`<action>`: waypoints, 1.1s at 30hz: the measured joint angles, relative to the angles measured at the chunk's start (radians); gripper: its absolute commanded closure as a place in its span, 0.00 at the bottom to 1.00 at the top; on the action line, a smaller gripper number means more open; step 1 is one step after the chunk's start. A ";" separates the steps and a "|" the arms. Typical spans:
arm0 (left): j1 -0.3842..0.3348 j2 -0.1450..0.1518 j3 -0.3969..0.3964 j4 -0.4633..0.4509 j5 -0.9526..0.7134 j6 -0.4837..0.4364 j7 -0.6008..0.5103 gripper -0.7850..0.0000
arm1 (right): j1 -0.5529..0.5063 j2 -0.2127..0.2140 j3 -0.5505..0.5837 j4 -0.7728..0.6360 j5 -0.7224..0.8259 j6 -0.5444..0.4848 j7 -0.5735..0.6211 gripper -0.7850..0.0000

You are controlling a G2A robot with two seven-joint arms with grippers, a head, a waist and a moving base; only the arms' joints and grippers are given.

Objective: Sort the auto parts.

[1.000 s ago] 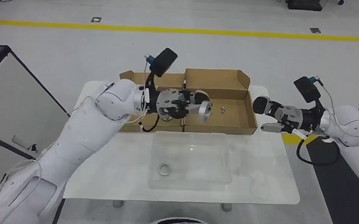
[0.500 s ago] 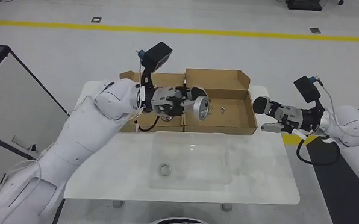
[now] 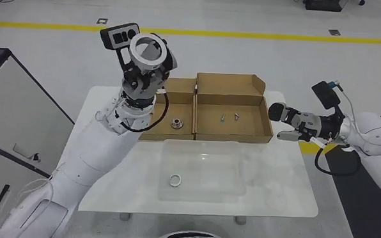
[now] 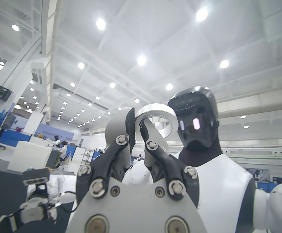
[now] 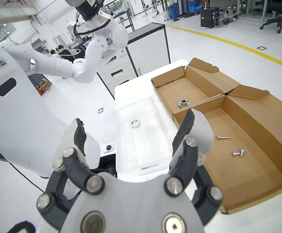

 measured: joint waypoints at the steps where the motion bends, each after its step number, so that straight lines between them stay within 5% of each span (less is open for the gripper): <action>1: 0.008 -0.008 -0.010 0.006 -0.034 0.000 -0.025 1.00 | 0.000 0.000 0.000 0.000 0.000 0.000 0.000 0.00; 12: 0.045 -0.081 -0.070 0.037 -0.252 0.000 -0.218 1.00 | 0.000 0.000 0.000 0.000 0.000 0.000 0.000 0.00; 26: 0.035 -0.094 -0.129 0.119 0.247 0.000 -0.213 1.00 | 0.000 0.000 0.000 0.000 0.000 0.000 0.000 0.00; 33: 0.062 -0.113 -0.112 0.075 0.128 0.000 -0.169 1.00 | 0.000 0.000 0.000 0.000 0.000 0.000 0.000 0.00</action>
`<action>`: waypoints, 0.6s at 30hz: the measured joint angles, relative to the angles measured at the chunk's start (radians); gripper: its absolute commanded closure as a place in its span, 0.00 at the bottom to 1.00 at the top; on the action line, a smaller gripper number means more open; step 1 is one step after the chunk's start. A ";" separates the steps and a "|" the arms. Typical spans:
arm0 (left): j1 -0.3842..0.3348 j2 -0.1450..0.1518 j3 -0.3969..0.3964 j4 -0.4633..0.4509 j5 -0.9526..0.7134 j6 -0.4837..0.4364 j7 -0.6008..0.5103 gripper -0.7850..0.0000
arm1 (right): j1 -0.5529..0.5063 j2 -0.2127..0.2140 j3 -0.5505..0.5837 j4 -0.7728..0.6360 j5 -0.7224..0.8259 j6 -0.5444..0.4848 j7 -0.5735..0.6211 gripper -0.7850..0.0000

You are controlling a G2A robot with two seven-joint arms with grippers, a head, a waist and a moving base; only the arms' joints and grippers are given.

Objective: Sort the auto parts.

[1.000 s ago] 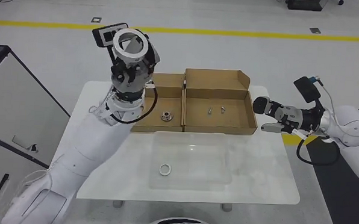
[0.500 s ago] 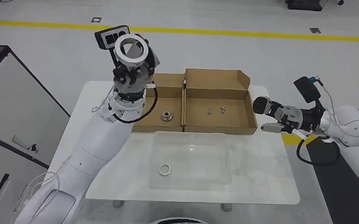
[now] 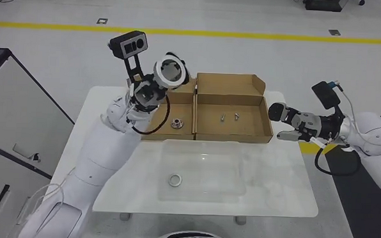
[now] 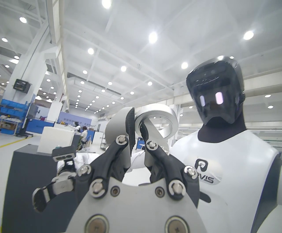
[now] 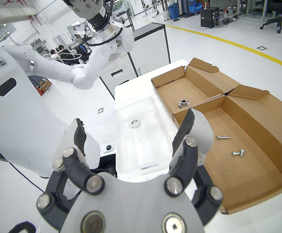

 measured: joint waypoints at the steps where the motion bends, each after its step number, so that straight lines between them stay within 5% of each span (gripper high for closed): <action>1: 0.004 -0.003 0.003 -0.007 -0.037 0.000 -0.003 1.00 | 0.000 0.000 0.000 0.000 0.000 0.000 0.000 0.00; 7: 0.010 -0.017 0.009 -0.030 -0.188 0.000 -0.046 1.00 | 0.000 0.000 0.000 0.000 0.000 0.000 0.000 0.00; 18: 0.000 -0.010 -0.027 0.016 0.042 0.000 -0.045 1.00 | 0.000 0.000 0.000 0.000 0.000 0.000 0.000 0.00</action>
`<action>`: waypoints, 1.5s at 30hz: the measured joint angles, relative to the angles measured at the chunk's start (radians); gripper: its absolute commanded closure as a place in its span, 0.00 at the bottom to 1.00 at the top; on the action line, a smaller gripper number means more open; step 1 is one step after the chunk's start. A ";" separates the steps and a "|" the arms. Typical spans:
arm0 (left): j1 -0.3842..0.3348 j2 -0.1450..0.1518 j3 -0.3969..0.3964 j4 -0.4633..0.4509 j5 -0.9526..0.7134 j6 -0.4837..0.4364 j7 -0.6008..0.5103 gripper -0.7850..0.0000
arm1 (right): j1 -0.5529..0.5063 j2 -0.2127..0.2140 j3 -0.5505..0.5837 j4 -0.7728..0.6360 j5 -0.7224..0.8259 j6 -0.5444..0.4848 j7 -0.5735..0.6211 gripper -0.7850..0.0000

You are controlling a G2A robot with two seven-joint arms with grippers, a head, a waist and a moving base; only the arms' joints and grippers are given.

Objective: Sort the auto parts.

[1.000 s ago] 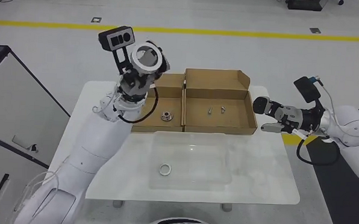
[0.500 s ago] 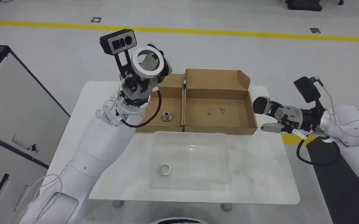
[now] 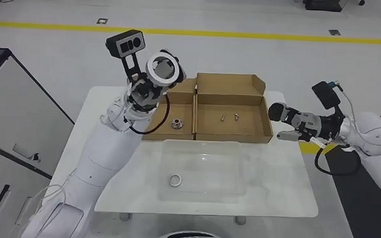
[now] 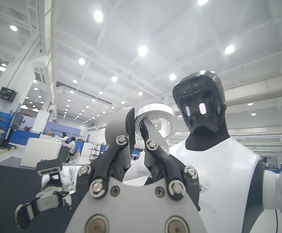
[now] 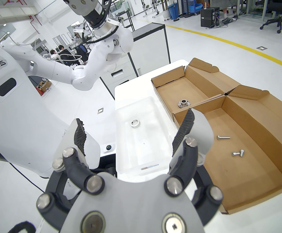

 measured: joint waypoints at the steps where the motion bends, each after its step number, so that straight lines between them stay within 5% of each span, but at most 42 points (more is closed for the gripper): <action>1: -0.001 0.001 -0.004 0.004 0.033 0.000 0.000 1.00 | 0.000 0.000 0.000 0.000 0.000 0.000 0.000 0.00; 7: 0.006 -0.002 -0.011 0.014 0.084 0.000 0.002 1.00 | 0.000 0.000 0.000 0.000 0.000 0.000 0.000 0.00; 21: 0.025 -0.029 0.012 -0.057 -0.272 0.006 -0.006 1.00 | 0.000 0.000 0.000 0.000 0.000 0.000 0.000 0.00; 36: 0.026 -0.029 0.000 -0.048 -0.249 0.020 -0.015 1.00 | 0.000 0.000 0.000 0.000 0.000 0.000 0.000 0.00; 45: 0.055 -0.021 -0.074 0.003 0.051 0.157 0.112 1.00 | 0.000 0.000 0.000 0.000 0.000 0.000 0.000 0.00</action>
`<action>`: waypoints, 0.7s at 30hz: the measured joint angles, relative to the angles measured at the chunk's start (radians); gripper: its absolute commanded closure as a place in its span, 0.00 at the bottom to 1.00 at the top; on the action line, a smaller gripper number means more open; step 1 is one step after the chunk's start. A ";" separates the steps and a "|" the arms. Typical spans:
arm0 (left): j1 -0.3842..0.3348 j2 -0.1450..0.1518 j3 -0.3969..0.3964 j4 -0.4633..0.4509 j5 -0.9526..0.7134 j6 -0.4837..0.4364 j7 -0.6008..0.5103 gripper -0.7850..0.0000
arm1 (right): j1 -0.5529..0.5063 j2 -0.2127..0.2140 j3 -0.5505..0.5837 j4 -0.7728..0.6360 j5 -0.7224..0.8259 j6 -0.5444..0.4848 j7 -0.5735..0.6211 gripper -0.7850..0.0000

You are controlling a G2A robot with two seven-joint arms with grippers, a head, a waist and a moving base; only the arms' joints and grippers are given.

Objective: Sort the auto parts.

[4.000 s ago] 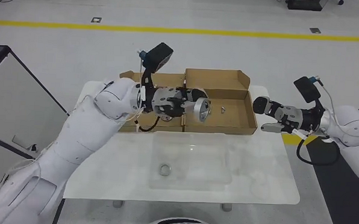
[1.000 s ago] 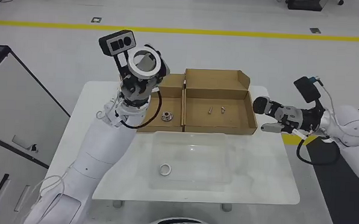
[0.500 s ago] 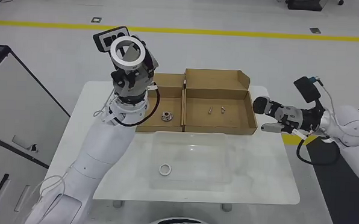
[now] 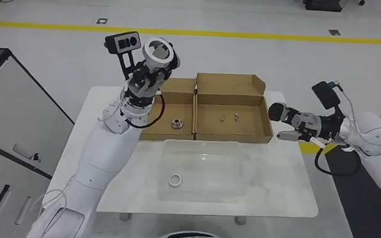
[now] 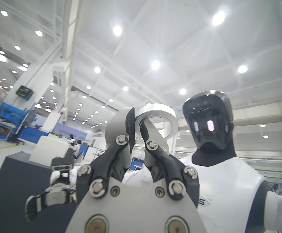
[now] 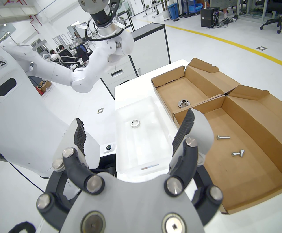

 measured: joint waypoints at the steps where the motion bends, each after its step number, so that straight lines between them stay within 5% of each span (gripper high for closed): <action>1: 0.002 0.000 -0.005 0.003 0.028 0.012 0.015 1.00 | 0.000 0.000 0.000 0.000 0.000 0.000 0.000 0.00; 12: 0.011 0.003 -0.040 0.034 0.391 0.179 0.164 1.00 | 0.000 0.000 0.000 0.000 0.000 0.000 0.000 0.00; 21: -0.005 0.020 -0.067 0.047 0.671 0.351 0.115 1.00 | 0.000 0.000 0.000 0.000 0.000 0.000 0.000 0.00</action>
